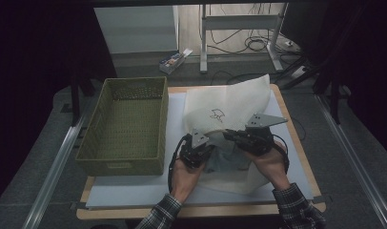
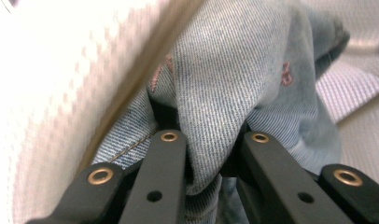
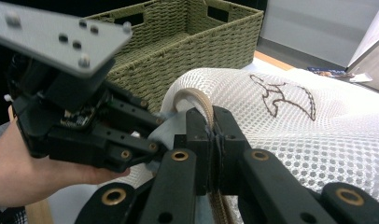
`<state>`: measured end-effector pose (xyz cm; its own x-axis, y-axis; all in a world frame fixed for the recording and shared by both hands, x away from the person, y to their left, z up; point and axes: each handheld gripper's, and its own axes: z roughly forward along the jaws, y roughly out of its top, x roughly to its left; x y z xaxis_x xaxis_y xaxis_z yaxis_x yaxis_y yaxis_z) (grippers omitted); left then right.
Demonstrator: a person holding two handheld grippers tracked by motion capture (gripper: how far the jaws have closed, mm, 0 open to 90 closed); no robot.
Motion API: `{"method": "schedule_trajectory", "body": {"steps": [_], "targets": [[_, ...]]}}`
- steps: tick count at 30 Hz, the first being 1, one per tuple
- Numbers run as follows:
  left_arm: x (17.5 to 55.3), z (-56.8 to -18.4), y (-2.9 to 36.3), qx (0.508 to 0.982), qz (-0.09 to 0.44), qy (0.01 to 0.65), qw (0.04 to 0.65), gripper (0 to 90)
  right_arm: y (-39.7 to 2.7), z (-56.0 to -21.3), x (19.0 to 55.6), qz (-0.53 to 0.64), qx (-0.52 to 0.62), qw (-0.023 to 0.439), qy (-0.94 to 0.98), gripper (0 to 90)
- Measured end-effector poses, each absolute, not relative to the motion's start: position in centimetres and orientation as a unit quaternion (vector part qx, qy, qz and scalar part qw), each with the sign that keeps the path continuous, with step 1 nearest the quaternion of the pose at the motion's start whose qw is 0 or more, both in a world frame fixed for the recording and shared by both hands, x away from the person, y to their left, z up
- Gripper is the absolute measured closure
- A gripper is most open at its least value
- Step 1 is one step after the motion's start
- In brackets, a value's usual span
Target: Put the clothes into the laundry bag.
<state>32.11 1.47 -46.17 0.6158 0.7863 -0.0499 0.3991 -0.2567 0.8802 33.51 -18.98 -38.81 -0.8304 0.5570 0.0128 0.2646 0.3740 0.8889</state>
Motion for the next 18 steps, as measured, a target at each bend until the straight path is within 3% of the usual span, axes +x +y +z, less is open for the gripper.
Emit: {"method": "schedule_trajectory", "body": {"steps": [18], "targets": [[34.9,-45.7,0.1,0.745,0.242,0.427,0.452,82.9,-18.3,-38.7,33.0,0.495,0.24,0.139,0.823,85.8]]}}
